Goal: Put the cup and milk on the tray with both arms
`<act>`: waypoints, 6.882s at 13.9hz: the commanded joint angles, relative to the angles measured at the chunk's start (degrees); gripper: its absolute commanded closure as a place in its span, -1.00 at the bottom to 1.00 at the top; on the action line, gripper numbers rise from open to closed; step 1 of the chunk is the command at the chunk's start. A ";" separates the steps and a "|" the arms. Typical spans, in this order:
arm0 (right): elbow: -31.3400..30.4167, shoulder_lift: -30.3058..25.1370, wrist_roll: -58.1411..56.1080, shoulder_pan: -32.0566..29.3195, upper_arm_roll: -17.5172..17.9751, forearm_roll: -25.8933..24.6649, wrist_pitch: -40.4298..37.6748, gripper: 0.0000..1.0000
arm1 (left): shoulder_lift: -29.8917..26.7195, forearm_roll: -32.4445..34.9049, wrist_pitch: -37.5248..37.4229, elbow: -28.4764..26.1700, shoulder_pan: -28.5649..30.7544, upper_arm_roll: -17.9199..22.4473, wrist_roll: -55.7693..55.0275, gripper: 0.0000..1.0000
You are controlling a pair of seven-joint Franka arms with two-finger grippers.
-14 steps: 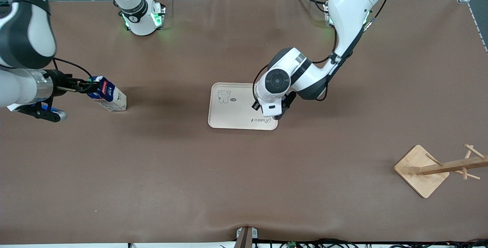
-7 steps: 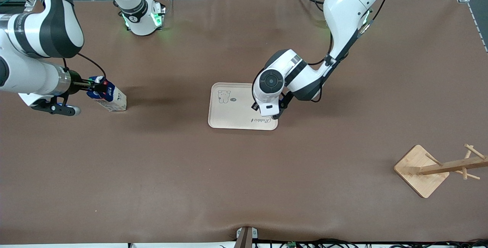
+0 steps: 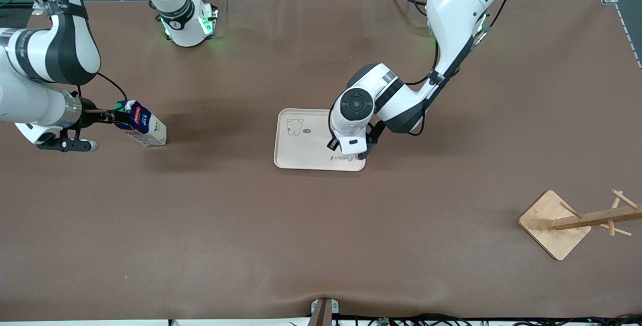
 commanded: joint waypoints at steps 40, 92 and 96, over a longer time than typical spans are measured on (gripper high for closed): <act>17.61 5.11 35.26 32.45 0.99 6.40 -3.24 0.99 | -36.59 2.96 -38.11 7.89 41.54 1.16 94.66 -1.00; 50.05 16.38 43.29 36.37 0.73 3.66 -22.14 -1.00 | -45.29 -5.03 -40.66 -0.63 14.56 26.29 98.61 -1.00; 49.96 11.73 40.50 33.62 0.38 3.93 -27.56 -1.00 | -45.65 -5.21 -41.10 -0.72 15.52 26.21 103.43 -1.00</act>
